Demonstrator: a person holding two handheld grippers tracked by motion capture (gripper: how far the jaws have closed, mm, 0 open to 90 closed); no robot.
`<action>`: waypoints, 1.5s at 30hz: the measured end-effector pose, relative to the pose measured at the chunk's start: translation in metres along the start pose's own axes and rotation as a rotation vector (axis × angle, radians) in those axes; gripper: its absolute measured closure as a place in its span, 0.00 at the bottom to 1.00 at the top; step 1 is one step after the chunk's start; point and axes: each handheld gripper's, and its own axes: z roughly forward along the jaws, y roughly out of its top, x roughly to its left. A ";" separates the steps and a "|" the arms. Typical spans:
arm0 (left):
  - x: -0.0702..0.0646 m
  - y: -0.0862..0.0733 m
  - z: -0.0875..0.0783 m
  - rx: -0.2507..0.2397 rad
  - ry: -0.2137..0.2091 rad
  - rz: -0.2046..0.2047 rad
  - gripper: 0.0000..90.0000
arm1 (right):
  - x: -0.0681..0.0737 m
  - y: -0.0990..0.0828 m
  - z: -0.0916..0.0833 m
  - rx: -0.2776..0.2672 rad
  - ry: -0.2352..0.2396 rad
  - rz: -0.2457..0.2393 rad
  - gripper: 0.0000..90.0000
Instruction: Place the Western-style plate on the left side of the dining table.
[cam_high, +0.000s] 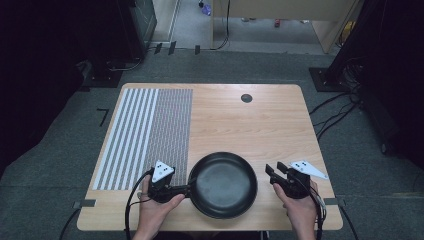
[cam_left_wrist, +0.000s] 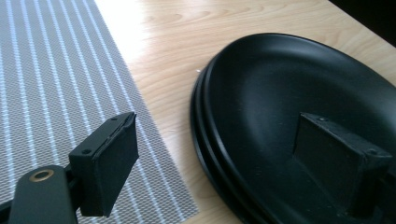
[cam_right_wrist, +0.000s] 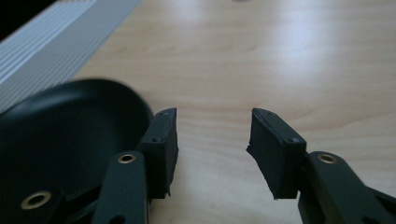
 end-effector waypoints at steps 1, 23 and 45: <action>-0.001 0.000 0.000 -0.001 -0.003 -0.001 0.16 | 0.001 -0.001 0.001 0.016 -0.004 -0.003 0.62; -0.009 -0.008 0.008 0.035 -0.027 -0.027 0.51 | 0.017 -0.008 0.007 0.030 0.091 0.047 0.81; 0.001 -0.016 0.012 0.097 -0.070 -0.062 0.70 | 0.021 -0.019 0.019 0.121 0.133 0.144 0.94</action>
